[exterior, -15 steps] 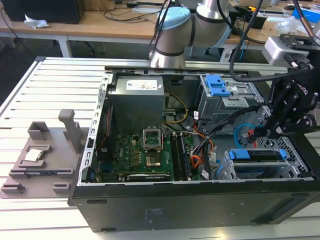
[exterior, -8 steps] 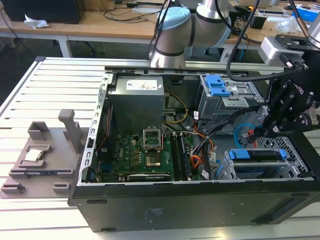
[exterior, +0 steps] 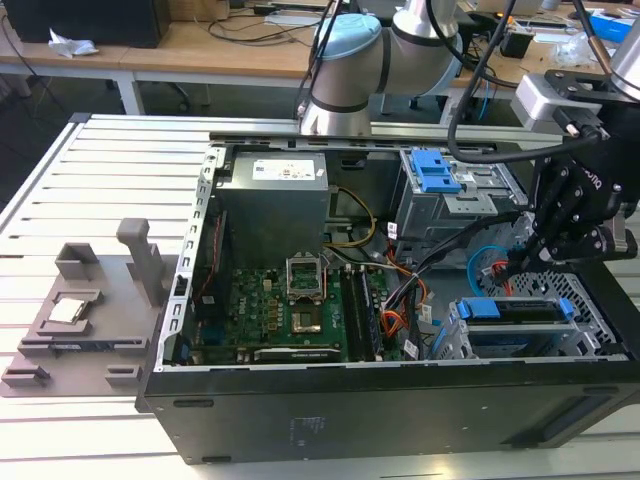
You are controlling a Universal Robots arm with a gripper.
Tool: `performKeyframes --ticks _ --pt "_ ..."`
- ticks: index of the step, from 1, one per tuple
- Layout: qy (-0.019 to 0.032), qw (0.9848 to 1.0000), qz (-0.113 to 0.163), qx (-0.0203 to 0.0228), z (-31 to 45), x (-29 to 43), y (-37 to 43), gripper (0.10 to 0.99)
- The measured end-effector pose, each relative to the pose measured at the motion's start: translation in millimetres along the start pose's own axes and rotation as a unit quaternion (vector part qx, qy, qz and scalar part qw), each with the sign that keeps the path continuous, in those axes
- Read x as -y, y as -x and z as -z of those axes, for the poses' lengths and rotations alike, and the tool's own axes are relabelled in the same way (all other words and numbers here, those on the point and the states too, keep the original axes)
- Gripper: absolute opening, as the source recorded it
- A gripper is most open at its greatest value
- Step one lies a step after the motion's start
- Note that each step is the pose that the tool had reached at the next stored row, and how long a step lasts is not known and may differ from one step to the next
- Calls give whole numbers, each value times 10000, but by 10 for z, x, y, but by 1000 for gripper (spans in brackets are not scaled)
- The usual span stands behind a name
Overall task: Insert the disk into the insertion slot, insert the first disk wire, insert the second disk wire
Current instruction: 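Insert the first disk wire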
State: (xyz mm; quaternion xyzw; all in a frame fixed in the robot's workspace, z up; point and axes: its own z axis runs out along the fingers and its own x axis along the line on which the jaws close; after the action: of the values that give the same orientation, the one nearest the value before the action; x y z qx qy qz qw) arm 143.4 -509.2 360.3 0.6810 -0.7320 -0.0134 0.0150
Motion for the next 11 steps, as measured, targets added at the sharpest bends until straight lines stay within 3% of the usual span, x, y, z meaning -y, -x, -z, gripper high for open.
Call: performKeyframes --ticks 6,11 --pt "0 10000 0 1 -1 8 -10 169" --pt "11 10000 0 -1 5 159 1 169"
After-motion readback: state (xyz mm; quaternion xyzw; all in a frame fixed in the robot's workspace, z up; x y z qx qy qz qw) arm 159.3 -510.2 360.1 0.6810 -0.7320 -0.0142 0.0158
